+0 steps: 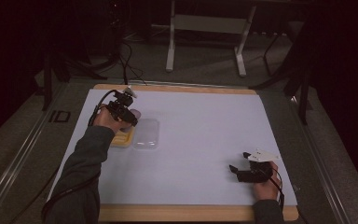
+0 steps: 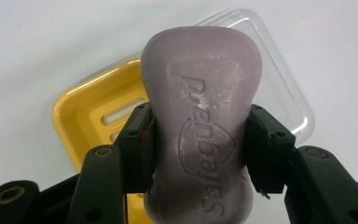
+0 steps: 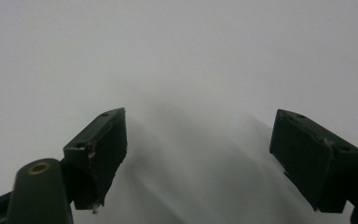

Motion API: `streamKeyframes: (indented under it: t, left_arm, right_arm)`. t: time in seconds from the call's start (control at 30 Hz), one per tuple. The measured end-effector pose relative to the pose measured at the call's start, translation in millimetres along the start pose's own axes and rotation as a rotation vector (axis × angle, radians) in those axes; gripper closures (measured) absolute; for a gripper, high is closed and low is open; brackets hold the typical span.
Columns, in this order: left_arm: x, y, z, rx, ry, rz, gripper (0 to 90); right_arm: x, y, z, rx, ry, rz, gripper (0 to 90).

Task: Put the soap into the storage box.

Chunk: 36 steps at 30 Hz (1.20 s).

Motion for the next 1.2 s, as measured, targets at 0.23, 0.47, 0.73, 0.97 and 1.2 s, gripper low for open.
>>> streamKeyframes:
  t: [0.23, 0.47, 0.73, 0.97, 1.2]
  left_arm:
    - [5.3, -5.7, 4.5, -0.005, 0.013, 0.014, 49.9]
    - [9.1, -8.2, 11.4, -0.017, 0.036, 0.02, 49.9]
    - [12.4, -9.9, 17.6, -0.024, 0.05, 0.029, 49.9]
    - [13.9, -11.4, 19.4, -0.027, 0.059, 0.035, 49.9]
    - [13.5, -13.2, 19.7, -0.024, 0.077, 0.035, 49.8]
  right_arm:
    - [0.0, -0.1, 0.0, 0.001, 0.003, -0.001, 18.5]
    - [0.0, -0.1, 0.1, 0.001, 0.003, -0.001, 18.5]
    - [0.1, -0.1, 0.2, 0.001, 0.001, 0.002, 18.5]
    - [0.1, -0.4, 0.6, 0.001, 0.003, 0.004, 18.5]
    - [0.1, -0.3, 0.5, 0.0, 0.004, 0.004, 18.5]
Point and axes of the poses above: each handheld gripper's, and its own axes: y roughly backward along the jaws, x roughly out of its underside, z roughly to its left, the point moved 5 cm from there along -y, roughly forward along the jaws, and after that the axes turned 10 degrees about -z, right-handed, at the moved point
